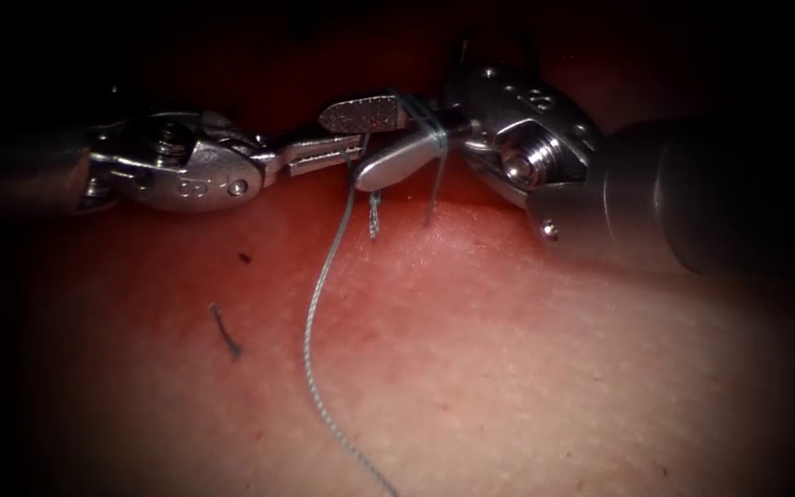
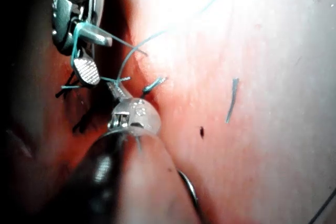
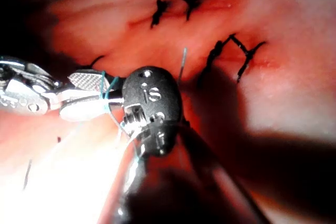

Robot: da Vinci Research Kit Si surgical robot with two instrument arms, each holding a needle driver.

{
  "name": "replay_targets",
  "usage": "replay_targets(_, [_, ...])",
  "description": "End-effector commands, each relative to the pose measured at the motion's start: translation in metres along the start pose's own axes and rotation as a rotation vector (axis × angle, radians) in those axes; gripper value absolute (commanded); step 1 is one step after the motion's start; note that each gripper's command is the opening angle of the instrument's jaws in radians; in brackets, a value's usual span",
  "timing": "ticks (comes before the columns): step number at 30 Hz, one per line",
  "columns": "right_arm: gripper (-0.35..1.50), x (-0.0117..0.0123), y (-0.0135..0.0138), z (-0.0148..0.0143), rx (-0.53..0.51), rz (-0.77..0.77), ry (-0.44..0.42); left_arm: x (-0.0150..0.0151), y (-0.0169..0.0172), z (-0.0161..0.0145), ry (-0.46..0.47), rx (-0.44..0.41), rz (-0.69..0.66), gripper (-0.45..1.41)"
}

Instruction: Wound Closure

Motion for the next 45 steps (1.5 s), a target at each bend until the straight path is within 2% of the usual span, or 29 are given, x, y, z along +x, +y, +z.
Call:
replay_targets(1, [0.76, 0.0001, 0.0006, 0.0011, -0.035, 0.006, 0.014, -0.0001, 0.0000, 0.0010, -0.006, 0.000, 0.001, -0.45])
replay_targets(6, [0.76, 0.0010, 0.0008, 0.0002, -0.140, 0.013, 0.038, 0.0008, 0.0013, 0.0020, -0.017, -0.019, 0.005, -0.45])
replay_targets(10, [0.68, 0.0013, 0.0012, -0.0006, -0.204, 0.023, 0.057, 0.0011, 0.0017, 0.0022, -0.020, -0.021, -0.009, -0.45])
replay_targets(15, [0.59, 0.0013, 0.0012, -0.0017, -0.338, -0.002, -0.027, 0.0015, 0.0018, 0.0020, -0.033, -0.026, -0.015, -0.45])
replay_targets(18, [0.57, 0.0011, 0.0013, -0.0020, -0.383, -0.011, -0.042, 0.0017, 0.0018, 0.0020, -0.047, -0.026, -0.022, -0.45])
replay_targets(23, [0.52, -0.0003, 0.0013, -0.0022, -0.489, -0.044, -0.105, 0.0027, 0.0018, 0.0023, -0.076, -0.027, -0.026, -0.45])
replay_targets(25, [0.41, -0.0010, 0.0012, -0.0023, -0.522, -0.052, -0.128, 0.0032, 0.0017, 0.0023, -0.081, -0.027, -0.028, -0.45])
replay_targets(27, [0.39, -0.0014, 0.0011, -0.0025, -0.545, -0.056, -0.147, 0.0035, 0.0016, 0.0023, -0.084, -0.027, -0.030, -0.45])
replay_targets(33, [0.32, -0.0017, 0.0010, -0.0035, -0.615, -0.064, -0.152, 0.0043, 0.0016, 0.0024, -0.104, -0.040, -0.034, -0.45])
replay_targets(34, [0.24, -0.0019, 0.0010, -0.0039, -0.642, -0.050, -0.156, 0.0048, 0.0015, 0.0025, -0.110, -0.042, -0.036, -0.45])
replay_targets(35, [0.24, -0.0019, 0.0010, -0.0039, -0.642, -0.050, -0.156, 0.0048, 0.0015, 0.0025, -0.110, -0.042, -0.036, -0.45])
replay_targets(37, [0.29, -0.0024, 0.0010, -0.0042, -0.656, -0.036, -0.165, 0.0052, 0.0014, 0.0026, -0.114, -0.042, -0.039, -0.45])
replay_targets(38, [0.51, -0.0030, 0.0009, -0.0046, -0.668, -0.035, -0.175, 0.0056, 0.0011, 0.0026, -0.108, -0.042, -0.042, -0.45])
replay_targets(39, [0.63, -0.0032, 0.0008, -0.0047, -0.669, -0.030, -0.179, 0.0057, 0.0010, 0.0027, -0.109, -0.042, -0.044, -0.45])
replay_targets(40, [0.63, -0.0032, 0.0008, -0.0047, -0.669, -0.030, -0.179, 0.0057, 0.0010, 0.0027, -0.109, -0.042, -0.044, -0.45])
replay_targets(42, [0.78, -0.0036, 0.0007, -0.0051, -0.667, -0.026, -0.193, 0.0059, 0.0006, 0.0027, -0.107, -0.042, -0.048, -0.45])
replay_targets(45, [0.78, -0.0039, 0.0005, -0.0058, -0.690, -0.016, -0.191, 0.0058, 0.0001, 0.0029, -0.105, -0.041, -0.053, -0.45])
